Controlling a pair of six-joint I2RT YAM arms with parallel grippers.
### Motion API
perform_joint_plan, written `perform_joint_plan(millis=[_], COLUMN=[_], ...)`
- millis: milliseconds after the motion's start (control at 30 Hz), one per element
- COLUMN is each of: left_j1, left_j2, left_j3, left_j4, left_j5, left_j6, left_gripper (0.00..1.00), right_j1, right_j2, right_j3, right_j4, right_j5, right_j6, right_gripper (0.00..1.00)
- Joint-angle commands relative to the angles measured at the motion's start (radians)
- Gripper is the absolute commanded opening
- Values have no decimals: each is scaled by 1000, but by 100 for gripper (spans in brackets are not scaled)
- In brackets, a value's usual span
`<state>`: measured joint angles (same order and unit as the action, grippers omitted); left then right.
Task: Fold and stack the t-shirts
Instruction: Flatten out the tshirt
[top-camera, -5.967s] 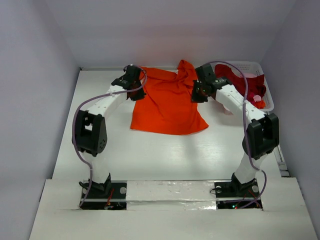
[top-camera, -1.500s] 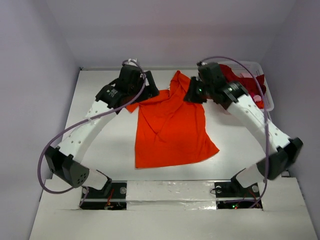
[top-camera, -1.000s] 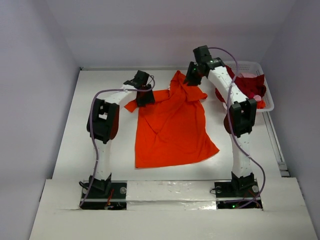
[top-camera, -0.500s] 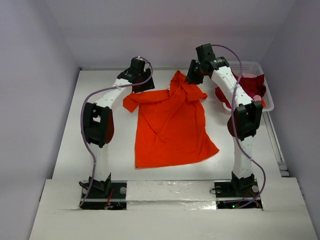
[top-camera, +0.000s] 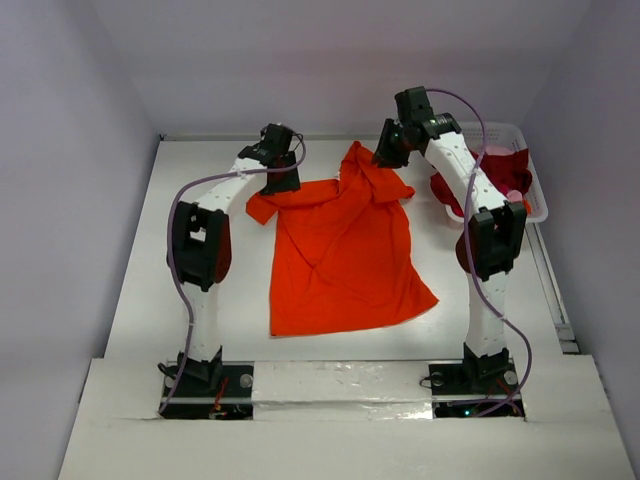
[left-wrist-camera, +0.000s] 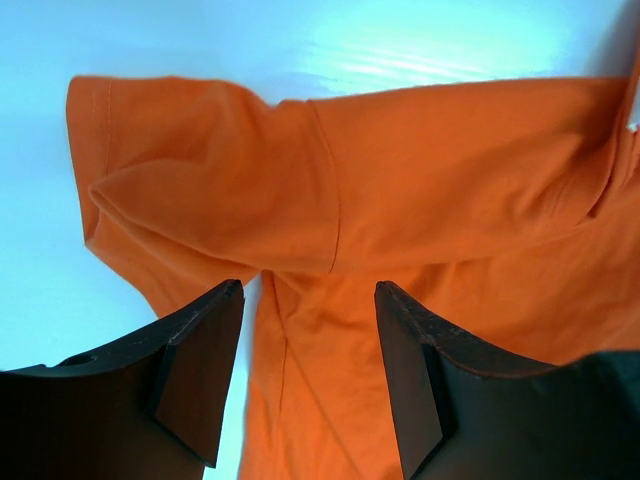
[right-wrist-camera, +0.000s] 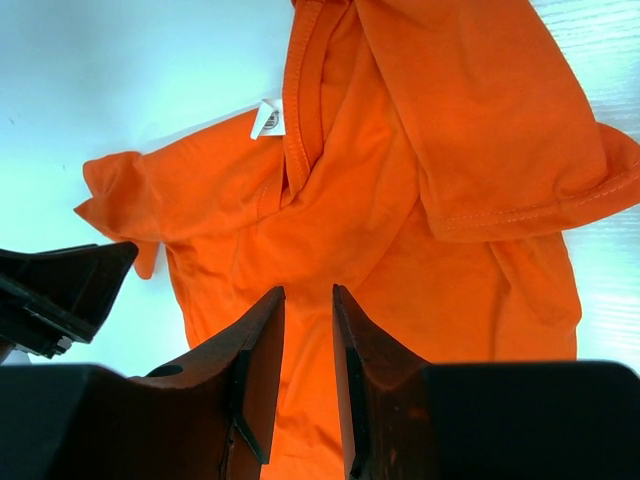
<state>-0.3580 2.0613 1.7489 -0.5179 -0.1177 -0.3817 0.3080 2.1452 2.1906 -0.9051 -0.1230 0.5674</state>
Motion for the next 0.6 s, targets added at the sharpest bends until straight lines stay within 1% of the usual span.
perform_joint_plan(millis=[0,167,333,567], left_j1=[4,4,4,4], left_j2=[-20,11,55,69], left_j3=[14,14,30,41], left_j4=[-44,-70,-96,-59], left_j5=[0,-30,-30,4], left_j6=[1,12,18,33], left_gripper=[52,51,51,51], right_j1=[-12,-12,-12,-12], right_j2=[-41,-41,-39,-39], right_j3=[14,12,18,20], right_j4=[35,44,48,54], right_j5=[-23,-36,-46,-56], right_j6=[-18,-12,-9,-1], right_gripper=[31,31,31,31])
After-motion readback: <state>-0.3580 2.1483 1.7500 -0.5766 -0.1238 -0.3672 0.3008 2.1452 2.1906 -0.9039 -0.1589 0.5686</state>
